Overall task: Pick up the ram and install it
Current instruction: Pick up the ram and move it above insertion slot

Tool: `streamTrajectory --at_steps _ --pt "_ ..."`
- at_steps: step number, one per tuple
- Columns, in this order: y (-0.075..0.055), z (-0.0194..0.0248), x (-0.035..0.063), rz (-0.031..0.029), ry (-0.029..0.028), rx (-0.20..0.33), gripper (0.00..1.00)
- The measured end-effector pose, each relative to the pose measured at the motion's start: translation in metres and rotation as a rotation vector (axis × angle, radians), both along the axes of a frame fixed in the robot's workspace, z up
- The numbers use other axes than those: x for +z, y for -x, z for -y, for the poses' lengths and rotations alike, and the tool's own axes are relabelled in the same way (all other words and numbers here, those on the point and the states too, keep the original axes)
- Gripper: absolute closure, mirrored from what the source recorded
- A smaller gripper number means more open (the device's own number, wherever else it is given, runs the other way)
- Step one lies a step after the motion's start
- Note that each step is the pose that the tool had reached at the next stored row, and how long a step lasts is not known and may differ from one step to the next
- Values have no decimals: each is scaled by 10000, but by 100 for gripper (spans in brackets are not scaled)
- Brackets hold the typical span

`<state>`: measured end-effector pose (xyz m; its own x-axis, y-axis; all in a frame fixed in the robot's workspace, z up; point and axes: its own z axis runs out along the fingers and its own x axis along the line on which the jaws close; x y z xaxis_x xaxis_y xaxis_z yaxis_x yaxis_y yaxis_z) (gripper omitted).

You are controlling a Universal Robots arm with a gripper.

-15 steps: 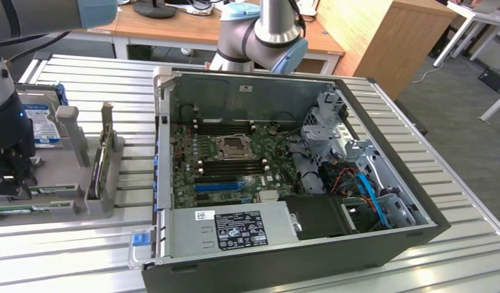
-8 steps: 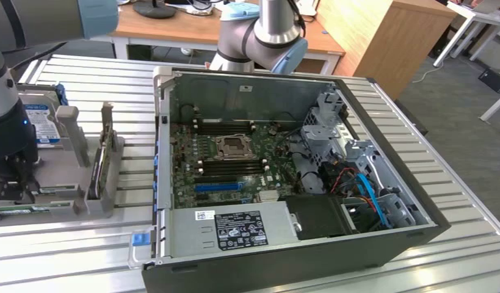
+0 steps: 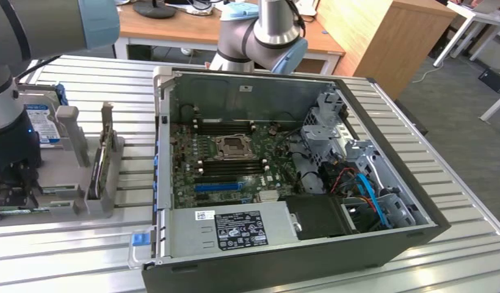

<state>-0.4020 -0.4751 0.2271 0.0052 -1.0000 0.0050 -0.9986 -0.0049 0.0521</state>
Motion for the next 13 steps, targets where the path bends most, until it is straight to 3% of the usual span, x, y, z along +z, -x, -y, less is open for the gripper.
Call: streamTrajectory --at_steps 13 --pt "2 -28 -66 3 -8 0 70"
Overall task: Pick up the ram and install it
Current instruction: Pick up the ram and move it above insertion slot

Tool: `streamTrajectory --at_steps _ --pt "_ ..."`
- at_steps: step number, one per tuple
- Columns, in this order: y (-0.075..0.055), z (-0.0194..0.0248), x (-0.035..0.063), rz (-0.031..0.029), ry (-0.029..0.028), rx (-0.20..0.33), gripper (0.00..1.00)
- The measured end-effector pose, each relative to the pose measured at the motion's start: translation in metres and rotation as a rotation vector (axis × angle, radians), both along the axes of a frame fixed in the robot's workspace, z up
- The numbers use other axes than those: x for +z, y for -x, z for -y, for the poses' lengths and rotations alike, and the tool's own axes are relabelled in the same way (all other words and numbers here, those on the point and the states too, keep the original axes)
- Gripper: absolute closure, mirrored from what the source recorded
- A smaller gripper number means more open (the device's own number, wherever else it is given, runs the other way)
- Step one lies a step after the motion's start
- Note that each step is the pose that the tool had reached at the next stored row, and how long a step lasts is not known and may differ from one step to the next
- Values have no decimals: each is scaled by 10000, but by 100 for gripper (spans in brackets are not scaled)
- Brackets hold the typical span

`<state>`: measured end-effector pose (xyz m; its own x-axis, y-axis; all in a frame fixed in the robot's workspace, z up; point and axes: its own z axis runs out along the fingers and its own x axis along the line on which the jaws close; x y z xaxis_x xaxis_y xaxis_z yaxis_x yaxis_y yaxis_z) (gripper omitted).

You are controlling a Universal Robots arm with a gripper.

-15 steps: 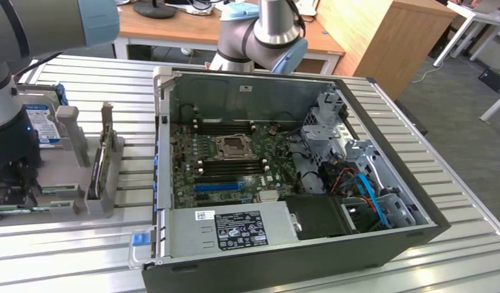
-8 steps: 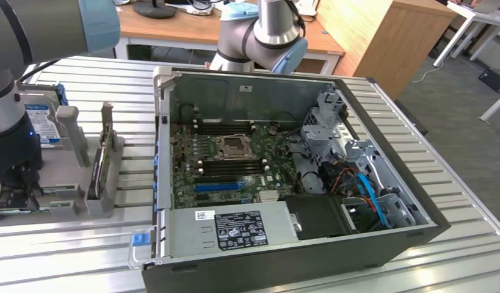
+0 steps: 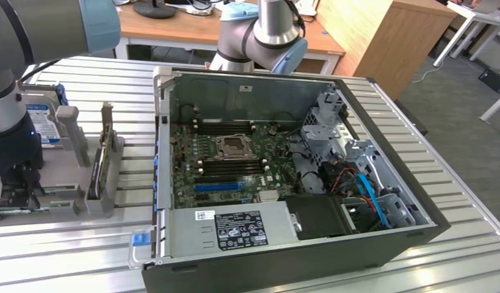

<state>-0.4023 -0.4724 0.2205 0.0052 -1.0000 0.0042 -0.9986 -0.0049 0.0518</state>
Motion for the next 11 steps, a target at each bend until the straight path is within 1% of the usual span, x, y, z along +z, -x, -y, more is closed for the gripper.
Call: streamTrajectory --at_steps 4,7,11 --pt "1 0 -60 0 0 -1 70" --pt "2 0 -61 -2 2 0 70" --pt "4 -23 -79 3 -3 0 70"
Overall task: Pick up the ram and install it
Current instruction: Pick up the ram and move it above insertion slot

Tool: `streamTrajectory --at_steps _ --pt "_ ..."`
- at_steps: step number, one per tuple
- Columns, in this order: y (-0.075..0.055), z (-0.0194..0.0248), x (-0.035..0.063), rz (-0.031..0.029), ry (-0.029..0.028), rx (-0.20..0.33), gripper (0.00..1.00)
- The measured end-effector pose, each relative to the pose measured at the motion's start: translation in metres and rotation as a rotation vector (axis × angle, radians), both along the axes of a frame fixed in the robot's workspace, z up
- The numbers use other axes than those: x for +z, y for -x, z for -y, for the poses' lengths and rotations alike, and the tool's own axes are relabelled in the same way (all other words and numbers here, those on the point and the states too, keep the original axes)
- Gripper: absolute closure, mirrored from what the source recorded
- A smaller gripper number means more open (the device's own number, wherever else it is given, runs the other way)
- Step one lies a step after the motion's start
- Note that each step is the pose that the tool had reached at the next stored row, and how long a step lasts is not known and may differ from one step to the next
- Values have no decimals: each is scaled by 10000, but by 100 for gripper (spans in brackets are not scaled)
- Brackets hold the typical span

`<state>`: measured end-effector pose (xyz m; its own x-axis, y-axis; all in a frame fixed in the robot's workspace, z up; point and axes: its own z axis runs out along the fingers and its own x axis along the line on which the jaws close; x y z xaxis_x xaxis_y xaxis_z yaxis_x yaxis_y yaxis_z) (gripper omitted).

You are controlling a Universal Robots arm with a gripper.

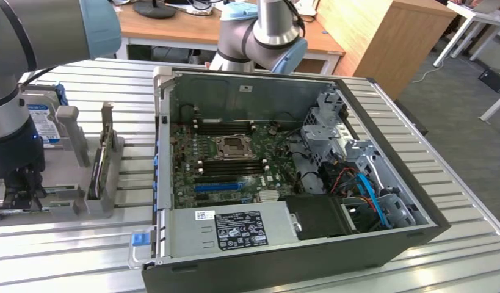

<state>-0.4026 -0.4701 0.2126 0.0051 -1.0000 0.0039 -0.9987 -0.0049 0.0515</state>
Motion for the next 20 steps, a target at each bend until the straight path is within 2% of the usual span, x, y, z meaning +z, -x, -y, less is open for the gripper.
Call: streamTrajectory --at_steps 2,8,20 --pt "0 0 -2 -4 3 0 70" --pt "1 0 -95 -2 2 0 70" --pt "25 -23 -106 -3 2 -2 70"
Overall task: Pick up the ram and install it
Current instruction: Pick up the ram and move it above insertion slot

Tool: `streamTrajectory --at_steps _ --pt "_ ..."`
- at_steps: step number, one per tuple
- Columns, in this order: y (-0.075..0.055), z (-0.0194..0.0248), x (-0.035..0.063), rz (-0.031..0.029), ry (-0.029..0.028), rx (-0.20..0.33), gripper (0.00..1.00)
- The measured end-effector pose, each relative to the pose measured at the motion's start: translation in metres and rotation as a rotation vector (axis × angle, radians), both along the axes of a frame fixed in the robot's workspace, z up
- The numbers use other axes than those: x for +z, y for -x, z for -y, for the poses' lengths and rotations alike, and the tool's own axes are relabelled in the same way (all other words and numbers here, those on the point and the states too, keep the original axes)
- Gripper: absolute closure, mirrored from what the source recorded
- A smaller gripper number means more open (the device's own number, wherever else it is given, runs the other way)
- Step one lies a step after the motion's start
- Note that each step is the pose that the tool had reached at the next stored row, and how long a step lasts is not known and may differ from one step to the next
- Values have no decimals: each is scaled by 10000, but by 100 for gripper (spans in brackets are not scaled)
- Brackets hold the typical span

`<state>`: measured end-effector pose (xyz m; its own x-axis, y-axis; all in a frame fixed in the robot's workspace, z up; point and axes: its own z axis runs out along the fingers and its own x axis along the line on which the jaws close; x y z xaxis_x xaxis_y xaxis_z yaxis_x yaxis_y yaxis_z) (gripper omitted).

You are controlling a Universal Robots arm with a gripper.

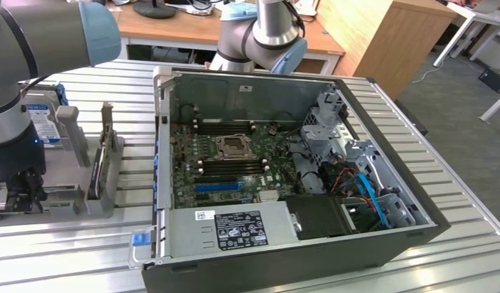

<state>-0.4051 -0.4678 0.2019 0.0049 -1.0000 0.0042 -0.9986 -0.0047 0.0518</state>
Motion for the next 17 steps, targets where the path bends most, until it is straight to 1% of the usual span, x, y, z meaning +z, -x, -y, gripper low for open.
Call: streamTrajectory --at_steps 4,17 --pt "-1 -6 -1 1 -1 2 70" --pt "-1 -2 -6 1 -1 2 70"
